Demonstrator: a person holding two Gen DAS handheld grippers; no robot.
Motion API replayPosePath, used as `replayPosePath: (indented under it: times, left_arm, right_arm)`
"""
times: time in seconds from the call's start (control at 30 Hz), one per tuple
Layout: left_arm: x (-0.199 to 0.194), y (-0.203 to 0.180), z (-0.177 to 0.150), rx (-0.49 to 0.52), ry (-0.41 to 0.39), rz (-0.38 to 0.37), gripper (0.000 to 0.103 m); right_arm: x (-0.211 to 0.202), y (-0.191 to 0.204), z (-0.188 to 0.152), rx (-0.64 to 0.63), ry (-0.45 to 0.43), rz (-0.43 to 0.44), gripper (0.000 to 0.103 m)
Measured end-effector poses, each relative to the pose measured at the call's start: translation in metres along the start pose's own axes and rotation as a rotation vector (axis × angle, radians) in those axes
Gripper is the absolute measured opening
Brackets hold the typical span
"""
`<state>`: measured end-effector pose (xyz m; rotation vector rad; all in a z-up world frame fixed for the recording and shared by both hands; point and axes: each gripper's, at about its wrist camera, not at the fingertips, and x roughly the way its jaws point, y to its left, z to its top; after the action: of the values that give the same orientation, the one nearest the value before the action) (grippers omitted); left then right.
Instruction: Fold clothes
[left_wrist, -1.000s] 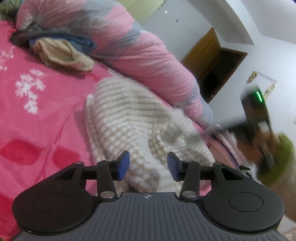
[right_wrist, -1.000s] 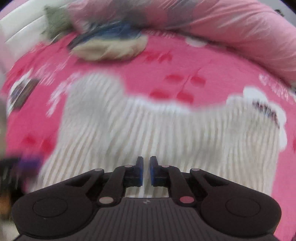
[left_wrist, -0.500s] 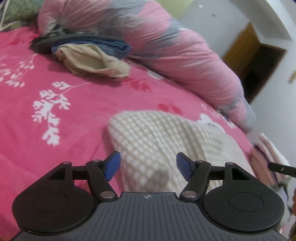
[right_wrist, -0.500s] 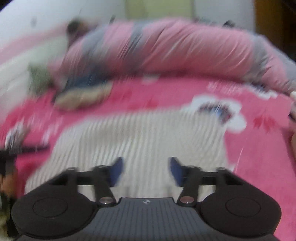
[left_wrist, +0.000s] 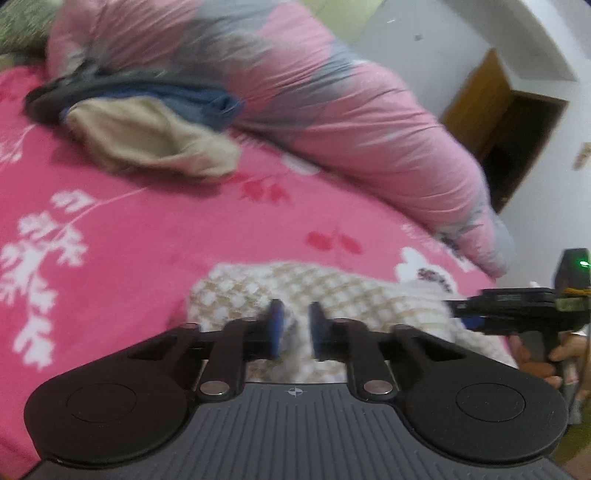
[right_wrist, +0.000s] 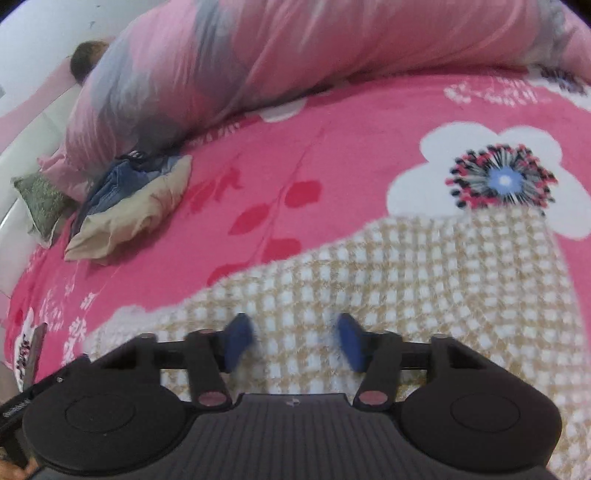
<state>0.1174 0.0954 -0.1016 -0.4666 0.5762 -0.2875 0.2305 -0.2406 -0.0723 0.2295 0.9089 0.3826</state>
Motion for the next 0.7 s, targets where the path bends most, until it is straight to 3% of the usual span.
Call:
replayPosePath:
  times: [0.03, 0.07, 0.2, 0.33, 0.5, 0.57, 0.63, 0.7]
  left_arm:
    - [0.0, -0.006, -0.002, 0.016, 0.0, -0.05, 0.0]
    - [-0.001, -0.016, -0.005, 0.039, 0.002, -0.09, 0.0]
    - [-0.007, -0.056, -0.019, 0.175, 0.027, -0.172, 0.0]
    - [-0.028, -0.056, -0.034, 0.103, 0.057, -0.236, 0.0]
    - [-0.064, -0.032, -0.046, 0.05, 0.02, -0.184, 0.002]
    - [-0.073, -0.022, -0.043, 0.037, 0.017, -0.163, 0.01]
    - [-0.075, -0.013, -0.036, 0.026, 0.017, -0.115, 0.027]
    - [-0.073, -0.005, -0.031, 0.005, 0.019, -0.074, 0.038]
  right_arm:
    - [-0.002, 0.001, -0.003, -0.012, -0.019, 0.005, 0.034]
    - [-0.006, -0.001, -0.006, -0.01, -0.03, 0.013, 0.018]
    - [-0.029, -0.009, -0.018, 0.008, -0.052, 0.065, 0.014]
    - [-0.051, 0.003, -0.034, -0.057, -0.047, 0.1, 0.013]
    - [-0.086, 0.021, -0.062, -0.142, -0.07, 0.184, 0.007]
    - [-0.099, 0.023, -0.074, -0.147, -0.081, 0.223, 0.006]
    - [-0.107, 0.023, -0.085, -0.14, -0.081, 0.243, 0.005]
    - [-0.112, 0.024, -0.096, -0.131, -0.06, 0.284, 0.001]
